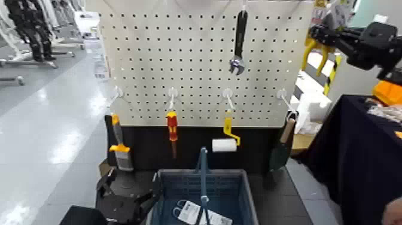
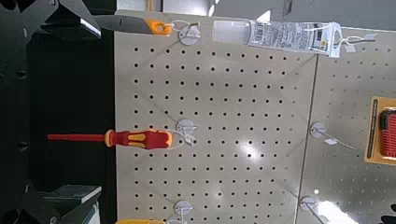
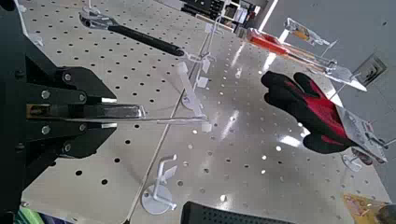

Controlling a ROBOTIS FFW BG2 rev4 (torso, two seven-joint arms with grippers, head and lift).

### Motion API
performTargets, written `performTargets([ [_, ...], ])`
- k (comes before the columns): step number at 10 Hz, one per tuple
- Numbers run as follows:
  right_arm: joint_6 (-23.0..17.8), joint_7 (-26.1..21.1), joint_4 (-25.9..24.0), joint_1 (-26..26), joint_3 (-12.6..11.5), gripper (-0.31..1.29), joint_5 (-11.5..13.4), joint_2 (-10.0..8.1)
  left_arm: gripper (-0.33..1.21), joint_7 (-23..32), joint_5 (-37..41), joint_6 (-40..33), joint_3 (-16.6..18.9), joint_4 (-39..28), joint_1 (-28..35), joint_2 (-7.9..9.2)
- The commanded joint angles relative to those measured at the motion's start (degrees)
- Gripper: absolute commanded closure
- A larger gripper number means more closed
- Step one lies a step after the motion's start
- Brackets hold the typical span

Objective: Put the yellow pliers into the crate.

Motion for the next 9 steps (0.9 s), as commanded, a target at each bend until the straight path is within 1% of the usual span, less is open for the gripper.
performTargets([
  [1, 3.91, -0.28, -8.72, 5.52, -3.15, 1.05, -0.01, 1.34, 0.13, 0.00, 0.06, 0.35, -0.16, 0.00, -0.22, 0.02],
  [2, 4.52, -0.55, -11.18, 7.54, -4.21, 1.05, -0.09, 2.48, 0.14, -0.09, 0.06, 0.35, -0.25, 0.00, -0.30, -0.07],
  [3, 4.87, -1.07, -13.11, 9.91, -4.74, 1.05, -0.27, 4.15, 0.13, -0.18, 0.06, 0.44, -0.25, 0.00, -0.39, 0.02],
  [5, 4.96, -1.95, -15.31, 15.28, -5.00, 1.05, -0.09, 7.84, 0.14, -0.18, 0.06, 0.71, -0.69, -0.09, -0.66, 0.54],
  [6, 4.87, -1.95, -15.93, 17.82, -5.18, 1.05, -0.01, 9.77, 0.14, -0.09, 0.06, 0.97, -0.95, -0.09, -0.92, 0.72],
  [7, 4.79, -2.04, -16.19, 20.20, -5.35, 1.05, -0.53, 11.62, 0.14, 0.09, -0.03, 1.23, -1.12, -0.09, -1.10, 0.72],
  [9, 4.70, -2.13, -16.01, 24.77, -5.00, 1.05, -0.80, 14.78, 0.14, 0.09, -0.12, 1.41, -1.48, -0.09, -1.45, 0.90],
])
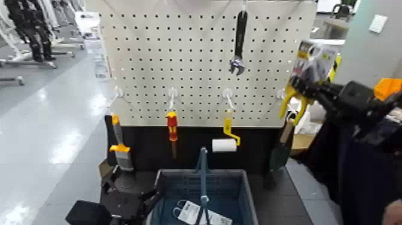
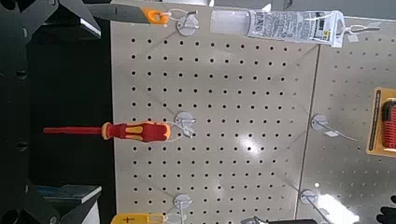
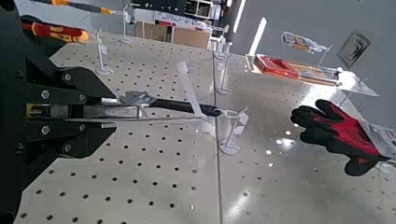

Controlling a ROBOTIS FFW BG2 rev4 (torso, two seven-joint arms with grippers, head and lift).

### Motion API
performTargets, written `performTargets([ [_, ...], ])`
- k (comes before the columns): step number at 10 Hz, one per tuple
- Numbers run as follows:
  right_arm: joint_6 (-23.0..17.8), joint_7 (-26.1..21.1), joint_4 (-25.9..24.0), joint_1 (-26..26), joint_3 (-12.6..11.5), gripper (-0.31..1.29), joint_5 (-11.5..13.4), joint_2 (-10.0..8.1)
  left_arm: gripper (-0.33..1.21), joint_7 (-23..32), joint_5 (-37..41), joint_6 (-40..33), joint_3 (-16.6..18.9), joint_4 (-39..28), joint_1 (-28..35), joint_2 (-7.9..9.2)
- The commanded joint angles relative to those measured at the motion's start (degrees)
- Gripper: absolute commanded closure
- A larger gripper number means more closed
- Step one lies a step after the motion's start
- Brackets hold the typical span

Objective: Put the yellow pliers into the crate.

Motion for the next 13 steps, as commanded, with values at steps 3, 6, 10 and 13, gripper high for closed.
performTargets([
  [3, -0.05, -0.17, 2.93, 6.95, 3.25, 1.05, -0.74, 4.12, 0.14, 0.17, -0.10, 0.38, -0.52, -0.09, -0.56, 0.48],
  [6, -1.20, -0.17, 8.38, 8.44, 6.68, 1.05, -1.18, 5.08, 0.14, 0.17, -0.01, 0.29, -0.43, -0.09, -0.47, 0.48],
  [10, -3.74, 0.01, 16.29, 8.79, 11.33, 1.05, -2.32, 5.52, 0.14, 0.17, -0.01, 0.11, -0.08, -0.09, -0.38, 0.39],
  [13, -6.03, 0.18, 21.47, 8.70, 13.62, 1.05, -2.59, 5.70, 0.14, 0.17, -0.01, 0.03, -0.17, -0.09, -0.38, 0.48],
])
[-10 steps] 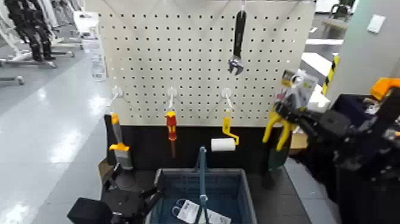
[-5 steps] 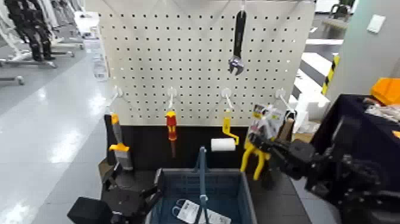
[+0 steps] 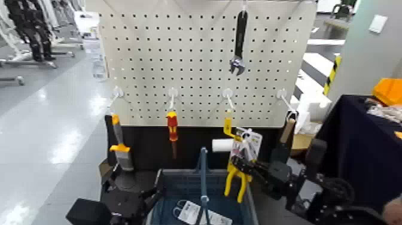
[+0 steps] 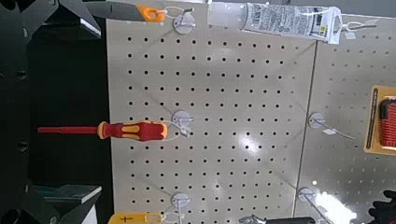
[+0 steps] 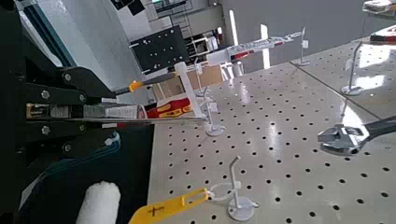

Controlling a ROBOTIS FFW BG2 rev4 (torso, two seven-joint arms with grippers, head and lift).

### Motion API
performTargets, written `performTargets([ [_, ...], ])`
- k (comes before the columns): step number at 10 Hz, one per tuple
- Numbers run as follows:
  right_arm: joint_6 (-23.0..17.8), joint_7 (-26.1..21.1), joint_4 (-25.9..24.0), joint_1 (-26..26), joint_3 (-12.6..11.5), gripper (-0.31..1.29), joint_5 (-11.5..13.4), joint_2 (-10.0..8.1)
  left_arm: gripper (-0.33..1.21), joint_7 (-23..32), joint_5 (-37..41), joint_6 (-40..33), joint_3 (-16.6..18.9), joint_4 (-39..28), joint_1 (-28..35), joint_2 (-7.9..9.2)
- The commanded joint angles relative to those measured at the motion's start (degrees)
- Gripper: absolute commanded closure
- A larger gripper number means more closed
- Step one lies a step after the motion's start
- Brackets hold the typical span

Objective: Put the yellow pliers into the crate.

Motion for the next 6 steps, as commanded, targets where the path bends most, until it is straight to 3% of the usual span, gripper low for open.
performTargets([
  [1, -1.88, 0.27, 4.41, -0.23, 1.89, 1.05, -0.34, 0.12, 0.14, 0.00, 0.00, -0.01, -0.04, 0.00, -0.01, 0.01],
  [6, -5.40, 1.33, 11.79, -2.43, 4.79, 1.05, -0.34, 0.21, 0.14, -0.09, 0.00, -0.01, -0.13, 0.00, -0.09, -0.07],
])
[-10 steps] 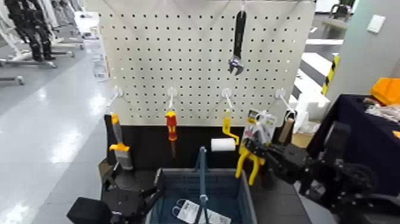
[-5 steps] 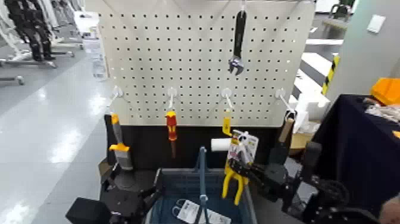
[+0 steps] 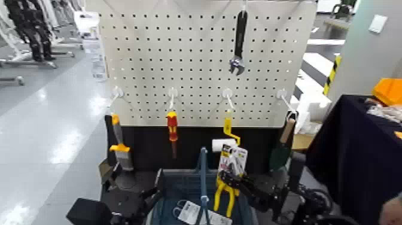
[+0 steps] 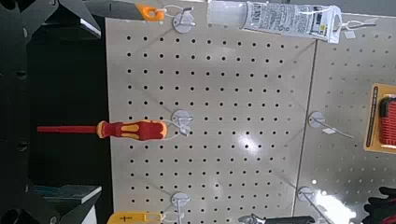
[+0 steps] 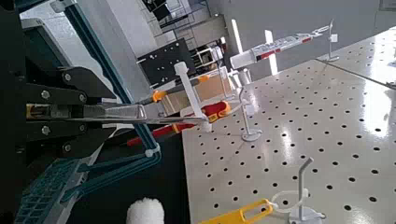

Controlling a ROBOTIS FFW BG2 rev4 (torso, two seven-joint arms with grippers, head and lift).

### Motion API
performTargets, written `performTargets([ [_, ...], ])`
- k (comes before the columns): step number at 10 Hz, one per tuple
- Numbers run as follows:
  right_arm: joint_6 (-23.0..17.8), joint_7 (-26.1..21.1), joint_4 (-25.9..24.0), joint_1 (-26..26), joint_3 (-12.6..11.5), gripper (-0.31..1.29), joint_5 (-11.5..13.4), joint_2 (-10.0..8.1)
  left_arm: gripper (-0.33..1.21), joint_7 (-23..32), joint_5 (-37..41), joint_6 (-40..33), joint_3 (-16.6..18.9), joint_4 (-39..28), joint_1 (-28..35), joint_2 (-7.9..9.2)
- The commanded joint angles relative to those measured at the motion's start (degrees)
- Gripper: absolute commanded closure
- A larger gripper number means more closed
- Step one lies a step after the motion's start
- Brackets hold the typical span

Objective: Put the yellow pliers into the crate.

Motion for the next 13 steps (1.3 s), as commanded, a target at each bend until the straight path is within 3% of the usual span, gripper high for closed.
performTargets([
  [1, -1.85, 0.01, 3.19, -1.14, 1.22, 1.05, 0.28, -0.21, 0.14, 0.00, 0.00, 0.00, -0.02, 0.00, 0.00, -0.06],
  [8, -4.23, 0.37, 9.78, -3.25, 2.45, 1.05, 1.86, -0.56, 0.14, 0.00, 0.00, 0.09, -0.19, 0.00, -0.09, -0.15],
  [9, -3.87, 0.10, 10.13, -3.25, 2.28, 0.98, 2.04, -0.47, 0.14, 0.00, 0.00, 0.09, -0.19, 0.00, -0.09, -0.15],
  [10, -3.17, 0.01, 10.13, -3.17, 2.10, 0.64, 1.86, -0.47, 0.14, 0.00, 0.00, 0.09, -0.11, 0.00, 0.00, -0.15],
  [11, -2.82, 0.01, 10.04, -3.17, 1.75, 0.15, 1.86, -0.56, 0.14, 0.00, 0.00, 0.09, -0.11, 0.00, 0.00, -0.15],
  [12, -2.82, -0.07, 9.43, -3.08, 1.58, 0.06, 1.86, -0.65, 0.14, 0.00, 0.00, 0.00, -0.11, 0.00, 0.09, -0.15],
  [13, -3.00, -0.16, 8.99, -2.90, 1.31, 0.07, 1.86, -0.65, 0.14, 0.00, 0.00, 0.00, -0.11, 0.00, 0.00, -0.15],
])
